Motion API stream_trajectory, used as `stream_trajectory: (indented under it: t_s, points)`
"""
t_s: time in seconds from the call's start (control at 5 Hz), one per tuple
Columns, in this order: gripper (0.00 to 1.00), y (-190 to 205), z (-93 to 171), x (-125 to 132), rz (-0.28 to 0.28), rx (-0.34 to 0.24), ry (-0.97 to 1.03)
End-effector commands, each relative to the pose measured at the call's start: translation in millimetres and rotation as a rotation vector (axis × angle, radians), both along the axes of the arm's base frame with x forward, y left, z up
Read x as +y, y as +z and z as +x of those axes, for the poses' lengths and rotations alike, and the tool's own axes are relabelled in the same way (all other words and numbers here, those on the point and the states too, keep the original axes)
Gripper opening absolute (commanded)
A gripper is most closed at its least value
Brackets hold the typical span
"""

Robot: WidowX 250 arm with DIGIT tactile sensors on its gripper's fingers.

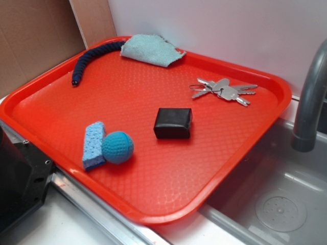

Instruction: Grab the blue ball.

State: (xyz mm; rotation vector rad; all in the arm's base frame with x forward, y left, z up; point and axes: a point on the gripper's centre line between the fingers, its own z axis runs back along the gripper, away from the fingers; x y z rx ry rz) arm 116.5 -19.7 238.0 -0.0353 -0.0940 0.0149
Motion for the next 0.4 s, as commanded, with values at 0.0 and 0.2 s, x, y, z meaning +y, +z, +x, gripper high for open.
stream_trajectory:
  t_s: [0.0,0.2]
  points:
    - [1.00,0.0,0.0,0.0,0.000,0.000,0.000]
    - [1.00,-49.2,7.0,-9.1,-0.008,-0.012,-0.195]
